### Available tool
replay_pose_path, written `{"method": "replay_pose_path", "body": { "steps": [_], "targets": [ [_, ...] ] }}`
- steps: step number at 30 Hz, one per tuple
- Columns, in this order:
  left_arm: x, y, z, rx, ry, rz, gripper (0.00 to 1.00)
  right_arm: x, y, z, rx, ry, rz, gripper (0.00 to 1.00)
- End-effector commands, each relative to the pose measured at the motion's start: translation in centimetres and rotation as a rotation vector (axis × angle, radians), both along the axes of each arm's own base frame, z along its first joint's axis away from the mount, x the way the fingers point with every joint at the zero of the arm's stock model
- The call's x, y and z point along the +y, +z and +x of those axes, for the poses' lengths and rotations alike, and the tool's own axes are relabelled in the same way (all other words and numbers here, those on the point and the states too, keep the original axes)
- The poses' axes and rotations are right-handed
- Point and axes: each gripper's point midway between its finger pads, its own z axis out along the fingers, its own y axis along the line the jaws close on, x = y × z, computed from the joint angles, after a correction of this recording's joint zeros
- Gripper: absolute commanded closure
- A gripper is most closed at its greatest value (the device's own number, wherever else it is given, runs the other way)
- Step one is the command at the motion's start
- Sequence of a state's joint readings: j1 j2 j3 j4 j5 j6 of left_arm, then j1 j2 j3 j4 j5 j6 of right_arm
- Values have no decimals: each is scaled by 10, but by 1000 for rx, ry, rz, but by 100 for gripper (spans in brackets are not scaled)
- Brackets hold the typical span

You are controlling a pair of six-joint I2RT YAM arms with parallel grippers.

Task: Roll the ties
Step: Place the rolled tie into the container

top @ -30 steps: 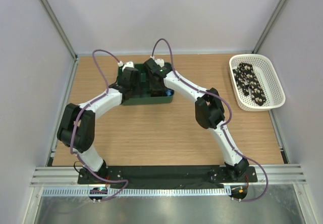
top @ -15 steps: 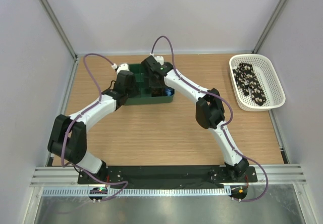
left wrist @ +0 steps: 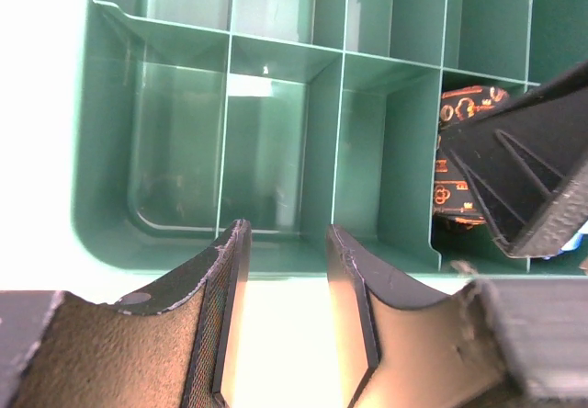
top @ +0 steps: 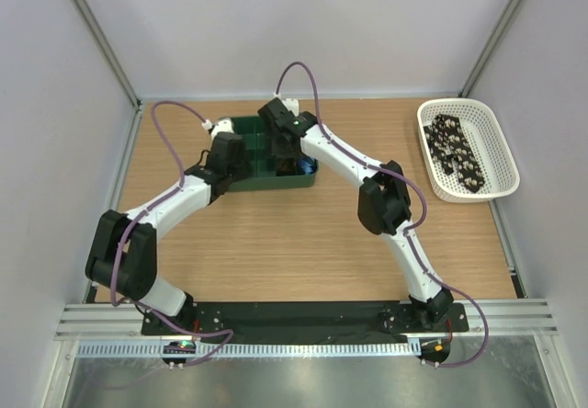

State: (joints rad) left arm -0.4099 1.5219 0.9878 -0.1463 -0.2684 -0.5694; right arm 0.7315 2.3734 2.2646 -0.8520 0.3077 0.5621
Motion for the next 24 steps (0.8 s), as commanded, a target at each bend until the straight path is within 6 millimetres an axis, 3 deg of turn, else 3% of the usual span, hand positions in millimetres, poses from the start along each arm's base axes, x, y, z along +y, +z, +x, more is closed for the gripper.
{"method": "replay_pose_path", "body": {
  "steps": [1, 4, 8, 11, 12, 13, 15, 16, 17, 18, 19, 20, 21, 22, 23, 24],
  "targets": [
    [9, 32, 7, -93, 44, -21, 58, 7, 83, 8, -162, 17, 96, 38],
    [12, 37, 6, -105, 54, -25, 58, 18, 104, 7, -202, 58, 159, 29],
    [14, 49, 2, -137, 61, -44, 56, 33, 143, -2, -290, 143, 222, 25],
    [14, 56, -6, -155, 62, -73, 45, 21, 172, -13, -378, 169, 230, 18],
    [15, 57, -9, -157, 67, -83, 41, 5, 182, -29, -396, 171, 231, 14],
    [17, 54, -13, -154, 71, -87, 29, -3, 187, -35, -421, 174, 232, 12],
    [18, 62, -21, -175, 69, -110, 13, -14, 211, -46, -524, 191, 284, 9],
    [20, 57, -29, -161, 72, -117, 0, -38, 208, -64, -537, 179, 270, 7],
    [20, 57, -33, -161, 71, -126, 0, -48, 221, -71, -594, 166, 295, 4],
    [21, 65, -39, -182, 65, -144, 0, -62, 191, -82, -562, 162, 255, 0],
    [22, 58, -46, -171, 60, -148, 0, -85, 220, -94, -643, 121, 286, 0],
    [20, 58, -52, -172, 36, -161, 0, -98, 193, -104, -608, 107, 249, 0],
    [19, 64, -58, -192, 18, -178, 0, -109, 189, -111, -611, 82, 248, 0],
    [20, 55, -66, -183, 7, -184, 0, -125, 202, -124, -642, 49, 282, 0],
    [16, 55, -71, -190, -14, -206, 0, -135, 195, -130, -636, 30, 274, 0],
    [17, 48, -82, -194, -26, -217, 0, -146, 172, -138, -602, 17, 252, 0]
  ]
}}
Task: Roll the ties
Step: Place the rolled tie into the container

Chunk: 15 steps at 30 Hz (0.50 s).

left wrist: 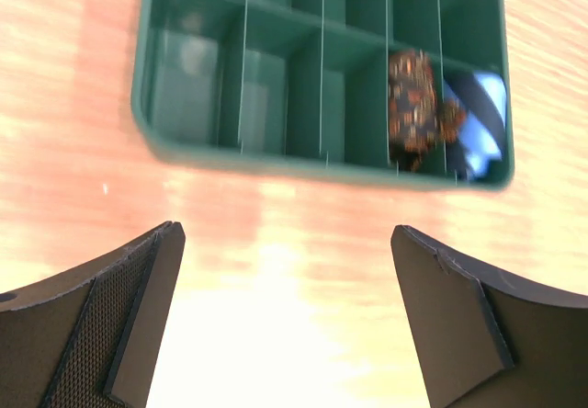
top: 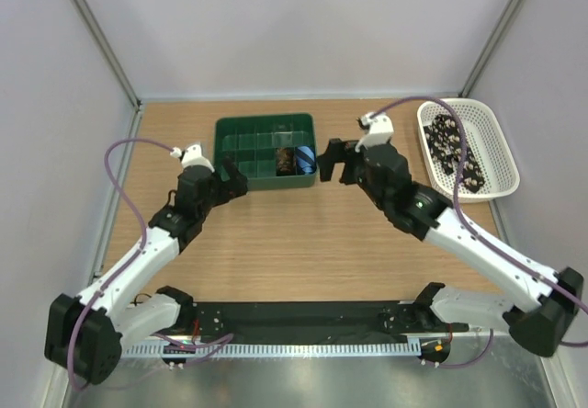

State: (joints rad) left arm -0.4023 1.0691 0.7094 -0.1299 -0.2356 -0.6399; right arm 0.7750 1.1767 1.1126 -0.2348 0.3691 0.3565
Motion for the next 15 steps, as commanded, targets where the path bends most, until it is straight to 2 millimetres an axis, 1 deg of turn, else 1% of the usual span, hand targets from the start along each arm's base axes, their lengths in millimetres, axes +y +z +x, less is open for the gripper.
{"method": "replay_pose_path", "body": {
  "steps": [1, 2, 3, 4, 5, 6, 7, 8, 9, 10, 11, 12, 13, 14, 15],
  "targets": [
    [-4, -3, -19, -39, -47, -61, 0, -35, -15, -13, -20, -115, 39, 0],
    [-3, -3, -21, -66, -51, -72, 0, -51, -20, -17, -13, -176, 40, 0],
    [-2, -23, -33, -45, -76, -60, 0, -63, -40, -24, 26, -219, 34, 0],
    [-2, -20, -39, -75, -100, -57, 0, -75, -51, -30, 38, -249, 5, 0],
    [0, -24, -44, -78, -110, -47, 0, -89, -45, -37, 5, -272, 24, 0],
    [2, -40, -53, -54, -126, -32, 0, -99, -71, -44, 17, -275, -35, 0],
    [4, -36, -57, -81, -134, -33, 0, -104, -72, -47, -17, -276, -28, 0],
    [5, -40, -61, -86, -140, -25, 0, -112, -86, -56, -31, -264, -30, 0],
    [8, -52, -67, -72, -141, -21, 0, -116, -89, -60, -55, -243, -43, 0],
    [7, -49, -68, -87, -145, -32, 0, -118, -92, -62, -68, -248, -13, 0],
    [5, -41, -70, -122, -160, -48, 0, -122, -96, -65, -66, -273, 16, 0],
    [2, -45, -74, -124, -193, -45, 0, -123, -105, -70, -67, -259, 42, 0],
    [2, -41, -73, -155, -193, -51, 0, -122, -109, -71, -74, -241, 41, 0],
    [2, -36, -73, -185, -186, -65, 0, -126, -130, -74, -50, -252, 12, 0],
    [3, -36, -74, -189, -183, -67, 0, -133, -139, -74, -46, -288, 1, 0]
  ]
}}
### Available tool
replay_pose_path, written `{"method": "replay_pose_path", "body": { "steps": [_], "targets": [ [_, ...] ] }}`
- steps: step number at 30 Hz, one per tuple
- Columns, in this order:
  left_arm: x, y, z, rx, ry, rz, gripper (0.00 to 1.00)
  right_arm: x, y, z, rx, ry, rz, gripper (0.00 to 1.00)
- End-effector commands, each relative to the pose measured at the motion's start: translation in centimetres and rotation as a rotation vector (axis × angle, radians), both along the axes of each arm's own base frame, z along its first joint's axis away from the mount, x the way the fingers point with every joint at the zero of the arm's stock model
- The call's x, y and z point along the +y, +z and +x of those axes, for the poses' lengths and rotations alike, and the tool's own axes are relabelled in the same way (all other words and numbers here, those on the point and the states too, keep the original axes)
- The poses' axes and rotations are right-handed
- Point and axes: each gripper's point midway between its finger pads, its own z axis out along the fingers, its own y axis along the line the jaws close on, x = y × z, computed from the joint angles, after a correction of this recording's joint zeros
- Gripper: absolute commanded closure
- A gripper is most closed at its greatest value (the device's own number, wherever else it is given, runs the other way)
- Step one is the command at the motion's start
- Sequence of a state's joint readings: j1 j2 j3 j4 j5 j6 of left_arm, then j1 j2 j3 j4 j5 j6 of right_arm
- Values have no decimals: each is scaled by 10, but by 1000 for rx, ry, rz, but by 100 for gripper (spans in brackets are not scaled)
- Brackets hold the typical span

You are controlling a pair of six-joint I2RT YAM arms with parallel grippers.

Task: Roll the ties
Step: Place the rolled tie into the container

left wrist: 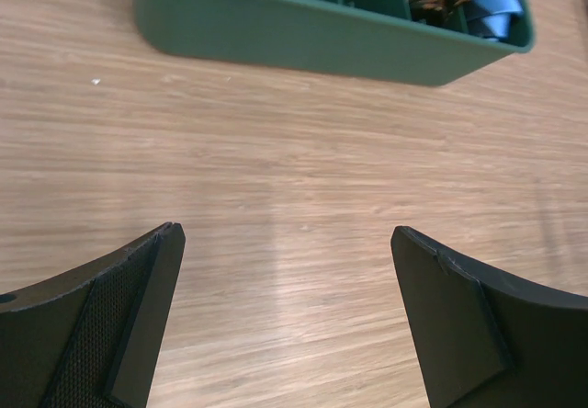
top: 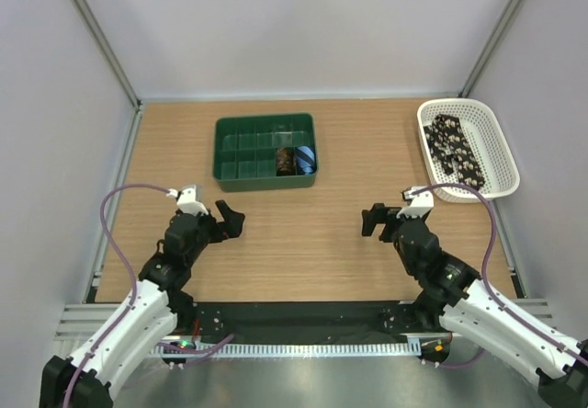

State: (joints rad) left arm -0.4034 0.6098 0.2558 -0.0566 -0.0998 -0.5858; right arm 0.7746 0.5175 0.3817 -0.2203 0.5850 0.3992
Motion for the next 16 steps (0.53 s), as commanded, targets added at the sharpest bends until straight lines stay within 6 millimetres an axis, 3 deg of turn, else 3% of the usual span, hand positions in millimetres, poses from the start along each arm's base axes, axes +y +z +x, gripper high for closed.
{"method": "replay_pose_path", "body": {
  "steps": [1, 16],
  "targets": [
    [-9, 27, 4, -132, -53, -43, 0, -6, -6, 5, -52, -68, 74, 0],
    [-1, 38, -6, -218, -26, -87, 0, 3, -7, 0, -46, 1, 87, 0]
  ]
}}
